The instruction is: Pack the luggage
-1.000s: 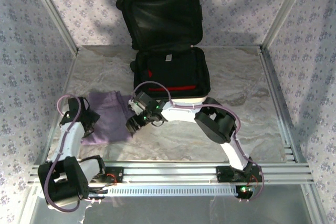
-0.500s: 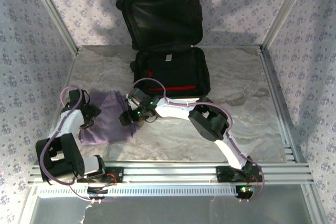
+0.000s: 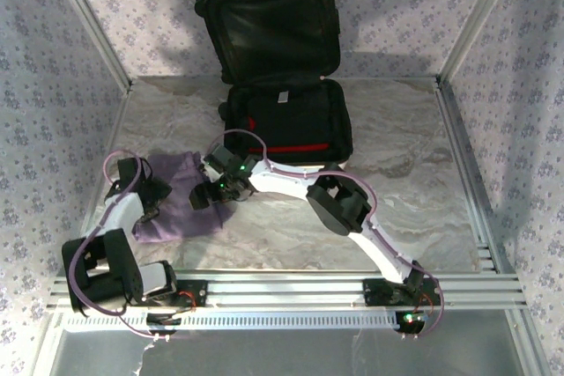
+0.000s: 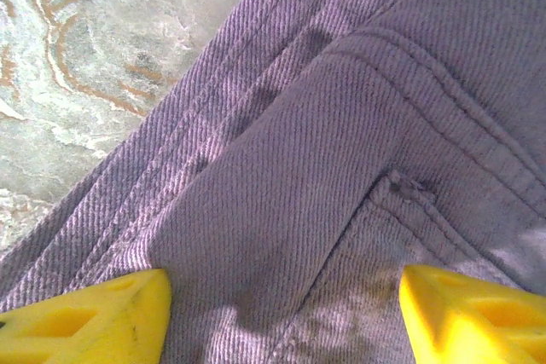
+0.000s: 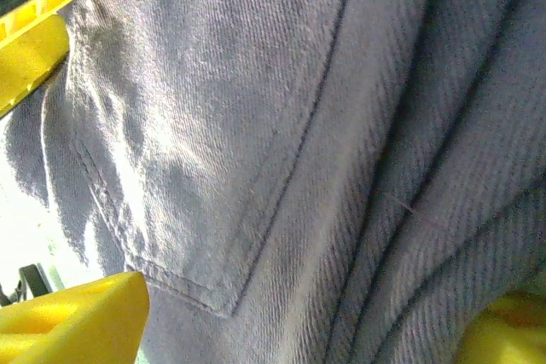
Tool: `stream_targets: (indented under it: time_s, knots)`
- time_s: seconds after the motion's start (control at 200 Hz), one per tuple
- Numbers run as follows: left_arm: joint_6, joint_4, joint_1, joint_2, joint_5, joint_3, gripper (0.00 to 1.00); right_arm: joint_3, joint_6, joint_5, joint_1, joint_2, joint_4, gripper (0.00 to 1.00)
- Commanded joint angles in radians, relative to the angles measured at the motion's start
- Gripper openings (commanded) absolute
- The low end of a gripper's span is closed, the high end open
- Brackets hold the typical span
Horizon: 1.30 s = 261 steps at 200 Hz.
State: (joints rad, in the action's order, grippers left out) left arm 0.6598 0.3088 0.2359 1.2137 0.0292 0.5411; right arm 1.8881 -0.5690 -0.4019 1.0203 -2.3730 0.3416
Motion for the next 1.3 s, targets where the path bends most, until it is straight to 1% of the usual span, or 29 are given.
stream_targets:
  time_s: [0.0, 0.11, 0.35, 0.44, 0.52, 0.585, 0.595, 0.675, 0.735, 0.825, 0.929, 1.079, 1.184, 1.299]
  knots:
    - [0.029, 0.039, 0.006, -0.031, -0.048, -0.047, 0.72, 0.063, -0.014, -0.044, 0.016, -0.062, 0.024, 0.81]
    - [0.026, 0.044, 0.005, -0.018, -0.07, -0.041, 0.72, 0.116, -0.031, -0.061, 0.023, -0.093, 0.028, 0.81]
    - [0.022, 0.027, 0.005, 0.013, -0.133, -0.042, 0.71, 0.236, -0.046, -0.056, 0.044, -0.164, 0.067, 0.8]
    - [0.018, 0.026, 0.005, 0.012, -0.144, -0.043, 0.7, 0.258, -0.049, -0.051, 0.049, -0.178, 0.074, 0.77]
    - [0.018, 0.023, 0.005, 0.008, -0.149, -0.046, 0.7, 0.261, -0.051, -0.047, 0.048, -0.184, 0.074, 0.7]
    - [0.018, 0.023, 0.005, 0.006, -0.15, -0.047, 0.7, 0.254, -0.051, -0.041, 0.044, -0.183, 0.071, 0.59]
    - [0.018, 0.023, 0.006, 0.006, -0.15, -0.047, 0.7, 0.253, -0.052, -0.041, 0.044, -0.183, 0.071, 0.58]
    - [0.018, 0.021, 0.005, 0.001, -0.15, -0.049, 0.7, 0.247, -0.046, -0.041, 0.035, -0.18, 0.071, 0.4]
    - [0.018, 0.021, 0.006, -0.002, -0.149, -0.05, 0.7, 0.25, -0.036, -0.041, 0.028, -0.177, 0.071, 0.32]
    - [0.02, 0.027, 0.005, -0.015, -0.145, -0.051, 0.7, 0.26, -0.012, -0.053, 0.018, -0.175, 0.066, 0.25]
    - [0.027, 0.036, 0.006, -0.056, -0.143, -0.057, 0.7, 0.298, 0.041, -0.073, 0.007, -0.175, 0.077, 0.13]
    - [0.049, 0.086, 0.005, -0.175, -0.142, -0.044, 0.7, 0.389, 0.141, -0.075, -0.002, -0.169, 0.146, 0.05]
    - [0.06, 0.162, 0.005, -0.27, -0.114, -0.007, 0.7, 0.456, 0.205, -0.068, -0.011, -0.163, 0.198, 0.02]
    - [0.066, 0.245, 0.006, -0.354, -0.077, 0.035, 0.7, 0.517, 0.241, -0.079, -0.027, -0.163, 0.235, 0.0]
